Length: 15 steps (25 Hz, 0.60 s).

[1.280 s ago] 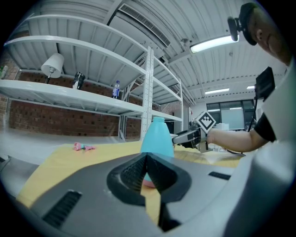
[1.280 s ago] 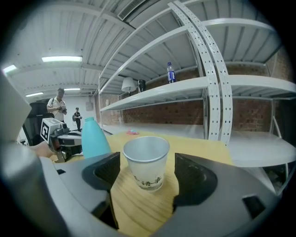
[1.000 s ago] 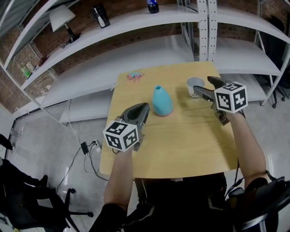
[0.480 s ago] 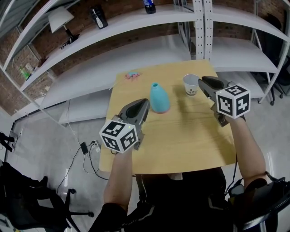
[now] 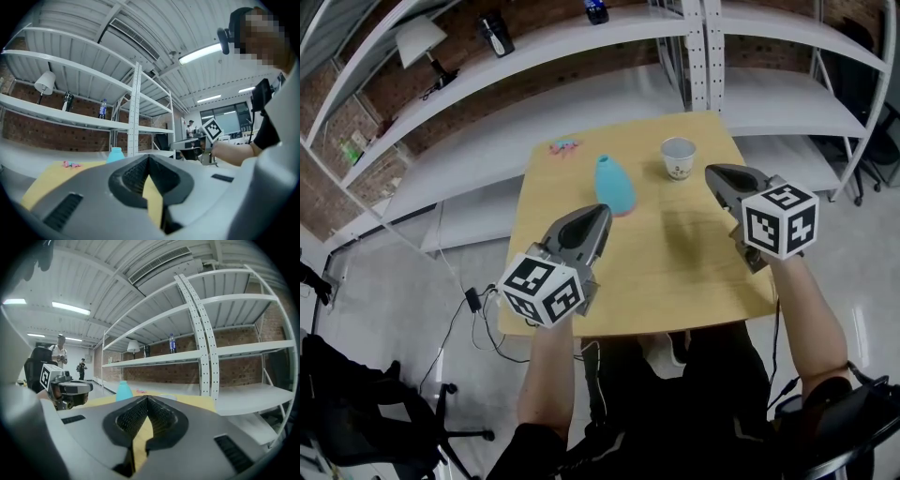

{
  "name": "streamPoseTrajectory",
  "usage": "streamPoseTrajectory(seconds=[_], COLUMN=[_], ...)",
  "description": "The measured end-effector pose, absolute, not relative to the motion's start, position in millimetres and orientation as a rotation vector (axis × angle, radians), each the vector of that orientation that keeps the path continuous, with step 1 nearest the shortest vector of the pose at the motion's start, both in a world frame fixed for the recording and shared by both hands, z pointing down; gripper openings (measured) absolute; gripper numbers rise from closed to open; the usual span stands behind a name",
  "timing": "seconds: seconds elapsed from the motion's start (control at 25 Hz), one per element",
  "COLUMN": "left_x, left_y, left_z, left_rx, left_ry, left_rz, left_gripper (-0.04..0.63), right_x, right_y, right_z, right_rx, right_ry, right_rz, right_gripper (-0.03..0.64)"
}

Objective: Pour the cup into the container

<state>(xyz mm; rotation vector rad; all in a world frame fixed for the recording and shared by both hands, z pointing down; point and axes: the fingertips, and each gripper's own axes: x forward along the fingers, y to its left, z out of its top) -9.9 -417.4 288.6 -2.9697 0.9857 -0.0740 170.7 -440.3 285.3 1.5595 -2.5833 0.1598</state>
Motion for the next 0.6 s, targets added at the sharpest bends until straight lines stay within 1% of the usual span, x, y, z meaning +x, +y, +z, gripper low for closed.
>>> streamPoseTrajectory(seconds=[0.32, 0.6], left_x=[-4, -11], left_y=[-330, -212], left_z=[267, 270], left_rx=[-2.909, -2.911], left_ry=[1.084, 1.093], left_rz=[-0.012, -0.027], left_gripper=[0.000, 0.000], right_x=[169, 161], right_y=[-341, -226], right_z=[265, 282], right_rx=[1.610, 1.611], right_ry=[-2.641, -2.636], right_rz=[0.112, 0.144], right_gripper=[0.000, 0.001])
